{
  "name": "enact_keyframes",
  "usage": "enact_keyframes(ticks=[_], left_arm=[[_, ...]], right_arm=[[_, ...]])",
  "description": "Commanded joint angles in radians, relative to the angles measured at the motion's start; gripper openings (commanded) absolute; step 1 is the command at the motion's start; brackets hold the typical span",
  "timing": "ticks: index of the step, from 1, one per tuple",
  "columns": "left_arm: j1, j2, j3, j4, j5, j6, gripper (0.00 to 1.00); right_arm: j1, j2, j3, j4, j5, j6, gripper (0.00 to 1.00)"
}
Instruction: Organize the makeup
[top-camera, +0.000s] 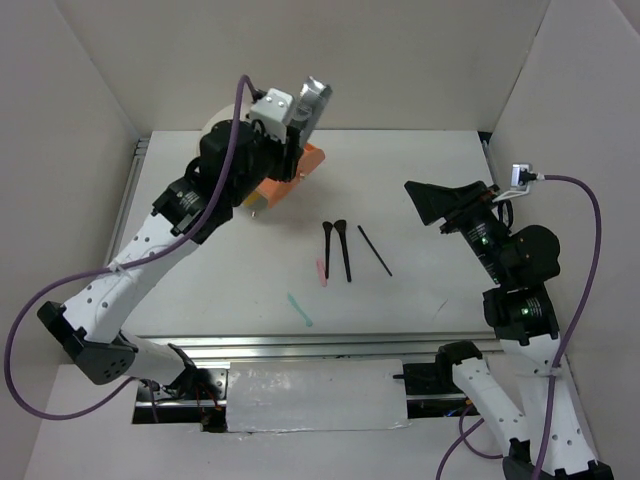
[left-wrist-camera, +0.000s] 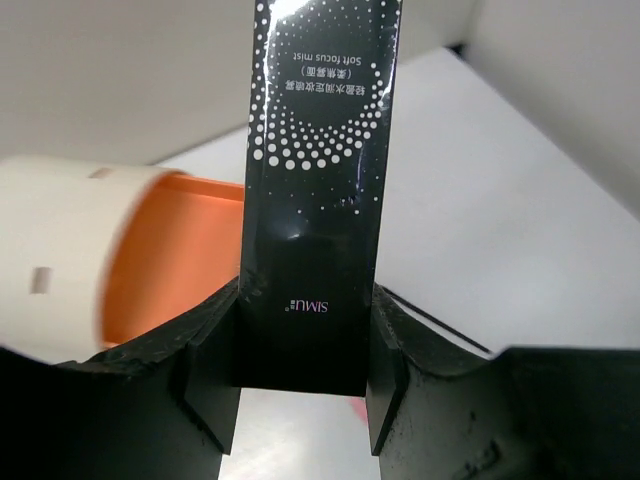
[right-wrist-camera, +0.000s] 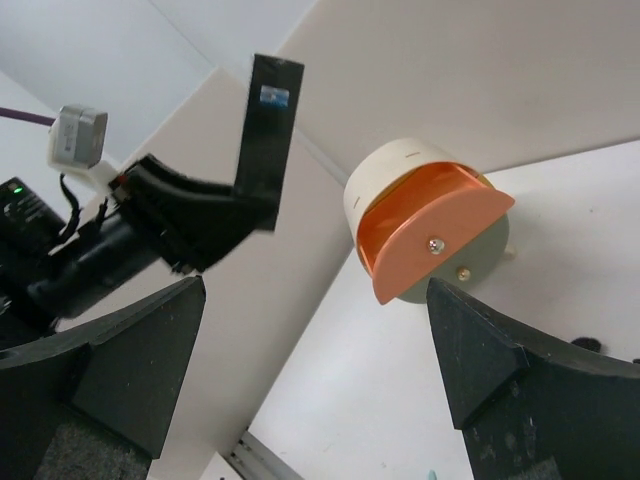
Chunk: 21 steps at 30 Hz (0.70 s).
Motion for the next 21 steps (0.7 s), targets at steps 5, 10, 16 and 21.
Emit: enact_keyframes(ticks=[5, 10, 16, 21], left_arm=[[0.198, 0.008, -0.142, 0.377, 0.066, 0.339, 0.00], [0.301, 0.109, -0.079, 0.308, 0.258, 0.452, 0.00], [0.380, 0.135, -0.168, 0.377, 0.319, 0.392, 0.04], [0.382, 0.180, -0.161, 0.336, 0.388, 0.382, 0.07]], right_arm=[[0.011, 0.012, 0.031, -0.012, 0.012, -0.015, 1.00], [0.017, 0.017, 0.029, -0.017, 0.009, -0.021, 1.00], [0.018, 0.021, 0.021, -0.024, 0.014, -0.029, 1.00], [0.017, 0.024, 0.011, -0.012, 0.012, -0.026, 1.00]])
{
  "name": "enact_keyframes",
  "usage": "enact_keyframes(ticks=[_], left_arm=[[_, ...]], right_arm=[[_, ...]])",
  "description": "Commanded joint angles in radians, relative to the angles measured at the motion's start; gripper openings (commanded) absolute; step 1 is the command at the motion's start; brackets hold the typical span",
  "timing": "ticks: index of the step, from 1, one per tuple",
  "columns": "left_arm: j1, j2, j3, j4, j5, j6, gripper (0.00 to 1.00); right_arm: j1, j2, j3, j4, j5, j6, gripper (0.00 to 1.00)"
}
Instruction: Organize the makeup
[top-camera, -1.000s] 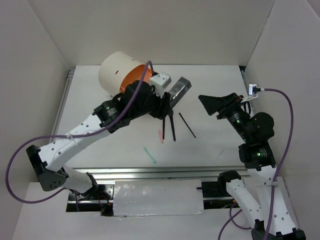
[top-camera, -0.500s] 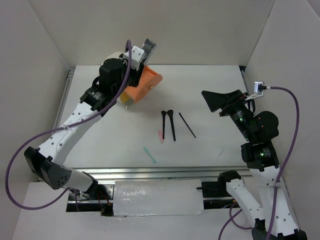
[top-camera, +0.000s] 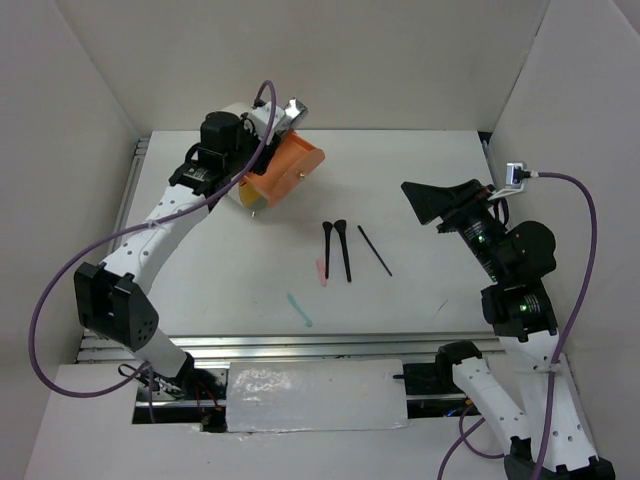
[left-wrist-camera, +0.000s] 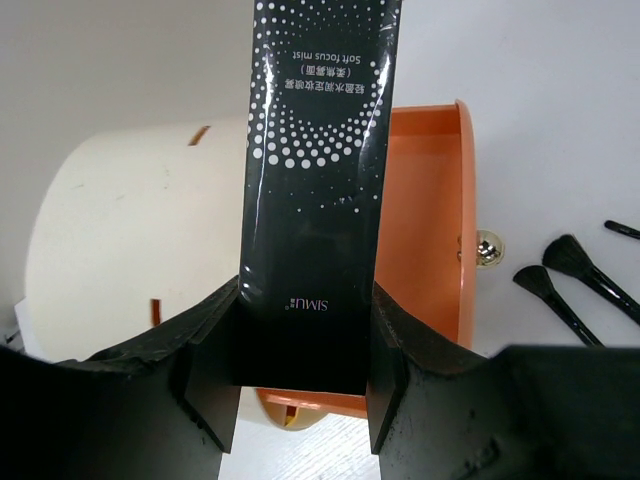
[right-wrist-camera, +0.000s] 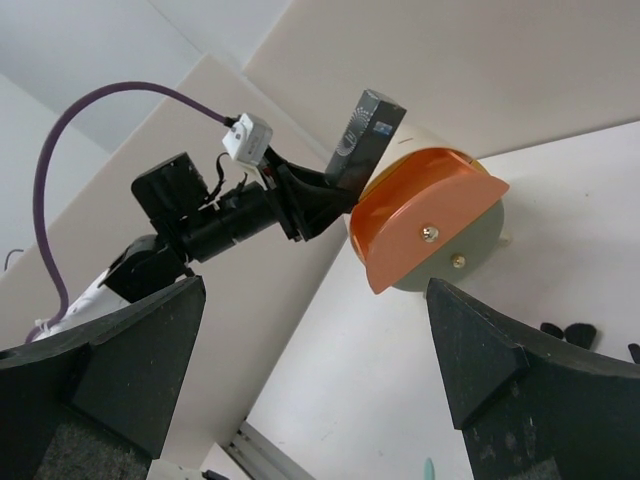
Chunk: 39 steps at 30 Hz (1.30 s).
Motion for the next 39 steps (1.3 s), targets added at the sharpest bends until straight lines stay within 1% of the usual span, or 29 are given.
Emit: enact_keyframes(ticks=[1, 4, 13, 17, 22, 24, 25, 27, 31, 32, 33, 39], left_arm=[[-0.003, 0.023, 0.038, 0.069, 0.088, -0.006, 0.06], [-0.003, 0.029, 0.043, 0.033, 0.088, -0.011, 0.07], [-0.003, 0.006, -0.034, 0.018, 0.017, -0.051, 0.07], [-0.003, -0.002, -0.039, 0.003, 0.019, -0.060, 0.12], [-0.003, -0.016, -0.065, -0.010, 0.008, -0.074, 0.13], [-0.003, -0.029, -0.075, -0.003, 0.000, -0.075, 0.16], [-0.003, -0.031, -0.074, -0.005, -0.004, -0.074, 0.21], [-0.003, -0.033, -0.063, -0.017, -0.001, -0.072, 0.26], [-0.001, -0.036, -0.065, -0.007, -0.019, -0.092, 0.69], [-0.003, -0.037, -0.066, 0.001, -0.021, -0.095, 0.93], [-0.001, -0.039, -0.066, 0.004, -0.021, -0.101, 0.99], [-0.003, -0.040, -0.022, 0.003, -0.013, -0.118, 0.99]], right_arm=[[0.008, 0.005, 0.011, 0.011, 0.010, -0.019, 1.00], [0.008, 0.005, 0.003, 0.014, 0.016, -0.022, 1.00], [0.006, 0.002, -0.034, 0.034, 0.024, -0.013, 1.00], [0.005, 0.005, -0.041, 0.043, 0.022, -0.010, 1.00], [0.006, 0.011, -0.055, 0.058, 0.016, 0.008, 1.00], [0.006, 0.010, -0.055, 0.055, 0.016, 0.010, 1.00], [0.006, 0.008, -0.055, 0.052, 0.016, 0.008, 1.00], [0.005, 0.008, -0.057, 0.049, 0.016, 0.008, 1.00], [0.005, 0.008, -0.061, 0.045, 0.022, 0.017, 1.00], [0.003, 0.010, -0.061, 0.038, 0.024, 0.017, 1.00], [0.005, 0.011, -0.057, 0.037, 0.022, 0.016, 1.00], [0.005, 0.014, -0.048, 0.028, 0.027, 0.005, 1.00]])
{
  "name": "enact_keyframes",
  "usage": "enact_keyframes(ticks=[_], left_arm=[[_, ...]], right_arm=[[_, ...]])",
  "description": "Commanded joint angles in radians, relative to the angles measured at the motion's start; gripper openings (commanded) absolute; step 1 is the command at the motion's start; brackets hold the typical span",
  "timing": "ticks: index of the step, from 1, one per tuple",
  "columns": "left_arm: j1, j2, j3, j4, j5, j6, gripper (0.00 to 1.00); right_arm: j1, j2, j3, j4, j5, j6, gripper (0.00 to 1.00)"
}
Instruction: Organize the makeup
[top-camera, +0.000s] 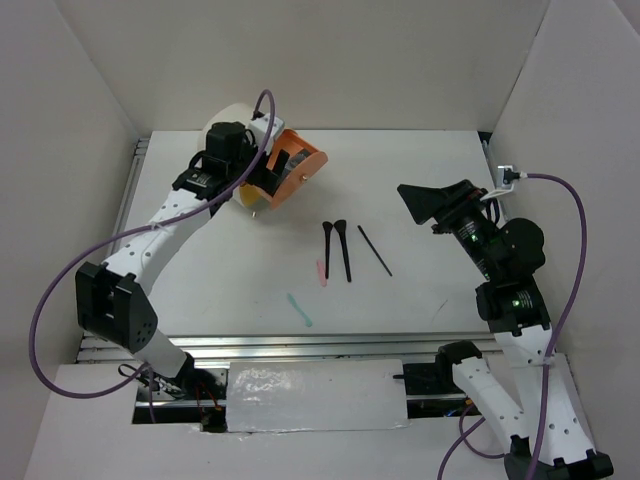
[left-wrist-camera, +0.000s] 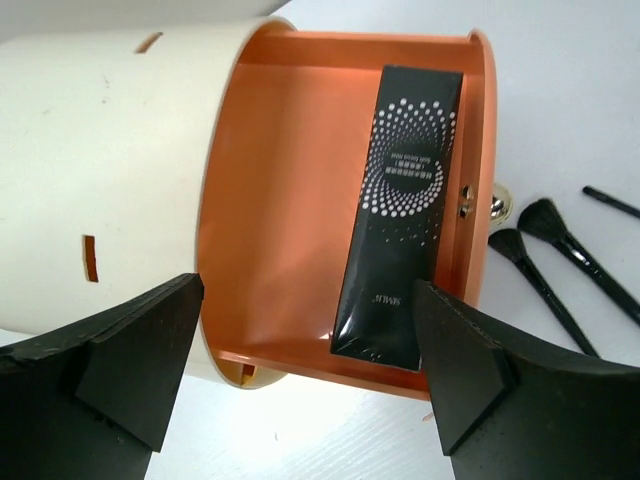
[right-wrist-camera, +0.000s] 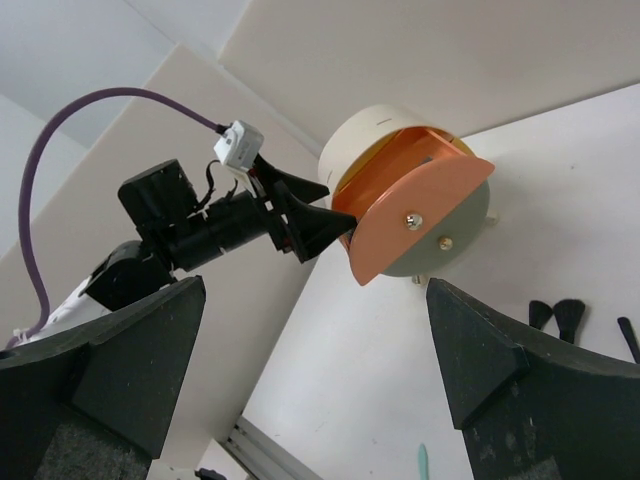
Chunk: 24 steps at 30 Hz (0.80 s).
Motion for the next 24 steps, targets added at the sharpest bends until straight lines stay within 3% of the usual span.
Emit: enact_keyframes(ticks=[1, 4, 6, 8, 9, 10, 15, 24], left_arm=[[0.000, -0.040, 0.063, 0.048, -0.002, -0.037, 0.99], [-0.002, -0.061, 0.127, 0.049, -0.055, -0.105, 0.99], [-0.002, -0.072, 0.164, 0.032, -0.157, -0.236, 0.99], [-0.002, -0.086, 0.235, -0.052, -0.221, -0.366, 0.99], [-0.002, -0.104, 0.253, -0.089, -0.282, -0.420, 0.99], [-0.002, -0.118, 0.275, -0.162, -0.302, -0.466, 0.99], [0.001, -0.294, 0.184, -0.297, -0.344, -0.683, 0.99], [0.001, -0.471, 0.085, -0.549, -0.292, -0.708, 0.99]], right_arm=[[0.006, 0.017, 0.007, 0.022, 0.012, -0.004, 1.00], [0.006, 0.113, -0.013, 0.061, -0.021, 0.039, 1.00], [0.008, 0.243, -0.049, 0.116, -0.102, 0.112, 0.90], [0.040, 0.336, -0.061, 0.234, -0.124, 0.162, 0.51], [0.061, 0.418, -0.055, 0.255, -0.094, 0.197, 0.19], [0.121, 0.457, -0.043, 0.271, -0.057, 0.209, 0.00], [0.232, 0.790, 0.155, 0.302, 0.008, 0.252, 0.00], [0.314, 1.135, 0.506, 0.167, 0.108, 0.311, 0.00]])
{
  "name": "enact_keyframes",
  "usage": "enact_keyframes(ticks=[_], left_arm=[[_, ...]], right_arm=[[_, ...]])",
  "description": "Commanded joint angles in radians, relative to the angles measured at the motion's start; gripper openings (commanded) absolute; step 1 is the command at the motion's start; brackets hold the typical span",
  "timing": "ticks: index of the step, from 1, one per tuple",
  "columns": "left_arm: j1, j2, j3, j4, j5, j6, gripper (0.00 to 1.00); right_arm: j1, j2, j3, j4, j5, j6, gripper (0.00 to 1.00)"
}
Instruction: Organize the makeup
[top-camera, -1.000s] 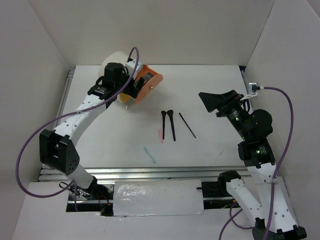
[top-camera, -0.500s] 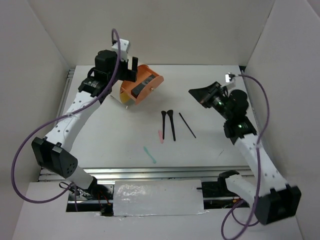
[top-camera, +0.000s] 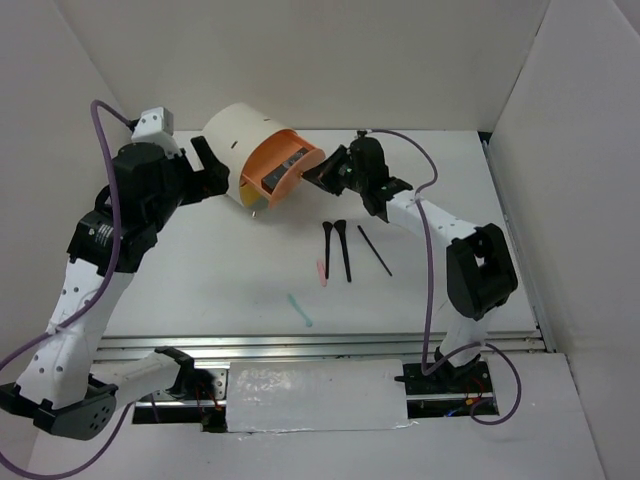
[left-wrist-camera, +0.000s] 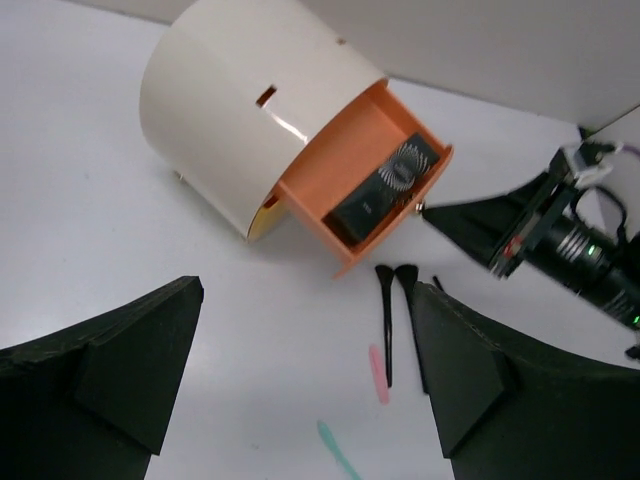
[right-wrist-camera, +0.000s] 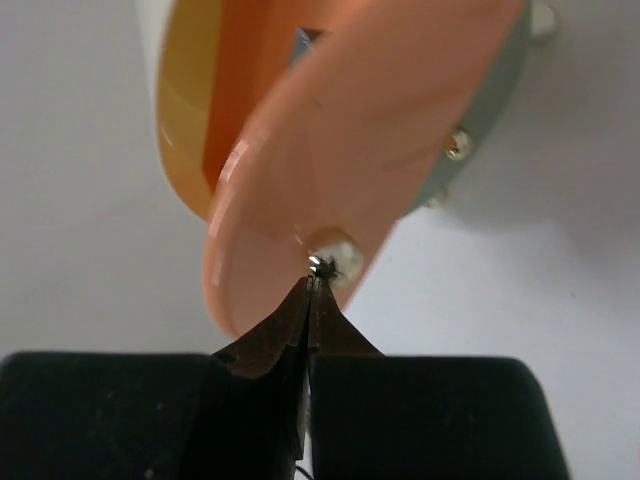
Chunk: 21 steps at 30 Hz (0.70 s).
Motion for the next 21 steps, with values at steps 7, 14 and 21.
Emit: enact_keyframes(ticks=[7, 14, 21], left_arm=[[0.001, -0.105, -0.055, -0.182, -0.023, 0.004, 0.99], [0.001, -0.111, -0.069, -0.199, -0.012, 0.010, 1.00], [0.001, -0.093, -0.100, -0.185, 0.004, 0.021, 0.99]], right_arm=[[0.025, 0.134, 0.181, 0.019, 0.018, 0.045, 0.00], [0.033, 0.193, 0.236, 0.042, -0.021, 0.052, 0.00], [0.045, 0.191, 0.239, 0.105, -0.024, 0.083, 0.00]])
